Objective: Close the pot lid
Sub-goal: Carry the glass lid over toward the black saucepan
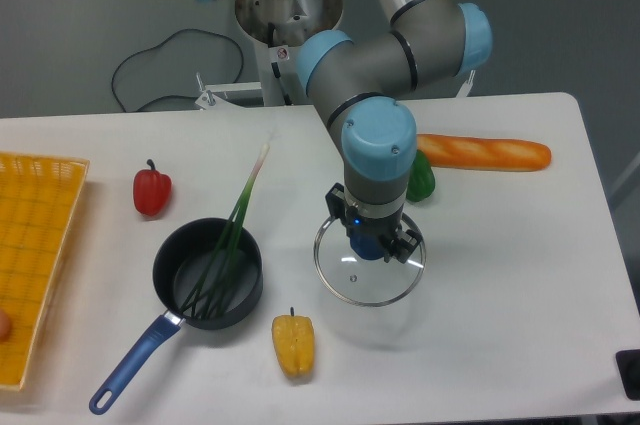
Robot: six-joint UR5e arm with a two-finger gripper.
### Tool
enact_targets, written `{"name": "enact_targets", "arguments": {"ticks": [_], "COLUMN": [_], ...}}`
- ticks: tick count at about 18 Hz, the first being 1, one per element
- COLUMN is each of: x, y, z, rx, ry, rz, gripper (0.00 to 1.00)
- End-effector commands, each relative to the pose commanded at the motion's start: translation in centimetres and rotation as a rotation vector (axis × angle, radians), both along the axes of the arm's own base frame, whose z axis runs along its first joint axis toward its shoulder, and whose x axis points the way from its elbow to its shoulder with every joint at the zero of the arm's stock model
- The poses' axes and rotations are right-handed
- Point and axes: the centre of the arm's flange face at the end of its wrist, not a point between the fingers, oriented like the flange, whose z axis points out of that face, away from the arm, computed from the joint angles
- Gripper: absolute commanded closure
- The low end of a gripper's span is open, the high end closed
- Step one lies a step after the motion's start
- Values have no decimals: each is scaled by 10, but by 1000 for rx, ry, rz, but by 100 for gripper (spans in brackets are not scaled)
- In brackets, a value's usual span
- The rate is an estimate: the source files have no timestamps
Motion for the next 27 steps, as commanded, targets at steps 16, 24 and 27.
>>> {"name": "enact_targets", "arguments": {"ticks": [16,24,27], "x": [99,136,142], "y": [32,55,59], "z": [15,12,4], "rx": [-133,-131,-150], "ry": [-69,-63,-68], "rz": [-85,-52,-61], "gripper": [42,42,42]}}
